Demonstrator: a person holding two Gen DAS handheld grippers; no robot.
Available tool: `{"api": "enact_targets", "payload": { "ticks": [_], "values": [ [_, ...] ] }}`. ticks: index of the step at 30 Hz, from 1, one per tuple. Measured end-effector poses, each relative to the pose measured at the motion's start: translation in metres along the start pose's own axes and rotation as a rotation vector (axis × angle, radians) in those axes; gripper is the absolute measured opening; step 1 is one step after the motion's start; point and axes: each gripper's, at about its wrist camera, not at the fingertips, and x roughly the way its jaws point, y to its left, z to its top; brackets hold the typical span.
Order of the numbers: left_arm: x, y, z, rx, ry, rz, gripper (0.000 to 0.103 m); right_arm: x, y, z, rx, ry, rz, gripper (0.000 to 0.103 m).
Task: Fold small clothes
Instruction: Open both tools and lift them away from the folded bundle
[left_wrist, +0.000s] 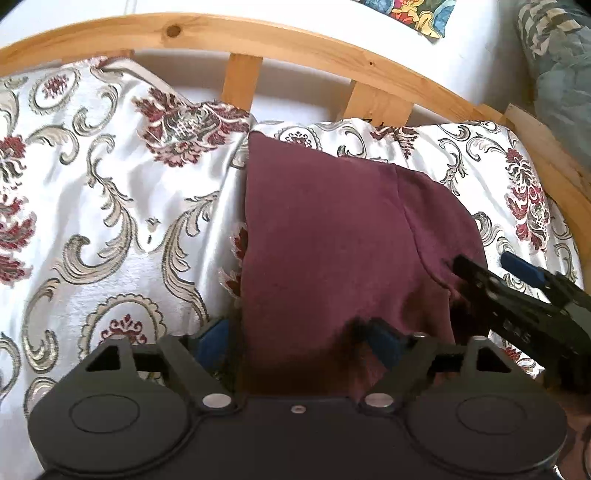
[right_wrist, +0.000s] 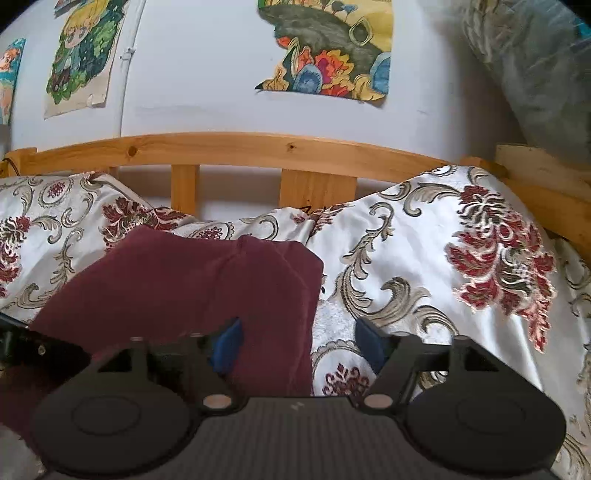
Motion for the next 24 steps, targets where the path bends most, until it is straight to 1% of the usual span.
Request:
{"api": "enact_targets", "payload": {
  "ticks": [1,3,7,9,13,16,21,24],
  "values": [
    [-0.002,-0.002,0.0,0.005,-0.003,0.009,0.089,-0.006,0.0,0.0,0.003,-0.007,-0.001,0.089],
    [-0.009,-0.004,-0.001,0.014,-0.013,0.03,0.095,-0.019,-0.001,0.0,0.017,-0.027,-0.001,0.095],
    [-0.028,-0.013,-0.006,0.063,-0.068,0.058,0.099,-0.045,-0.005,0.001,0.053,-0.059,-0.016,0.103],
    [-0.039,-0.02,-0.009,0.097,-0.091,0.071,0.101,-0.06,-0.007,0.002,0.076,-0.076,-0.038,0.103],
    [-0.061,-0.03,-0.016,0.133,-0.125,0.075,0.102,-0.086,-0.009,0.004,0.136,-0.098,-0.066,0.103],
    [-0.082,-0.035,-0.022,0.124,-0.161,0.07,0.102,-0.105,-0.009,0.008,0.149,-0.11,-0.066,0.103],
    [-0.115,-0.038,-0.034,0.111,-0.214,0.069,0.102,-0.147,-0.002,0.013,0.139,-0.176,-0.077,0.103],
    [-0.134,-0.036,-0.045,0.113,-0.239,0.079,0.102,-0.172,0.003,0.012,0.149,-0.197,-0.073,0.103]
  ]
}}
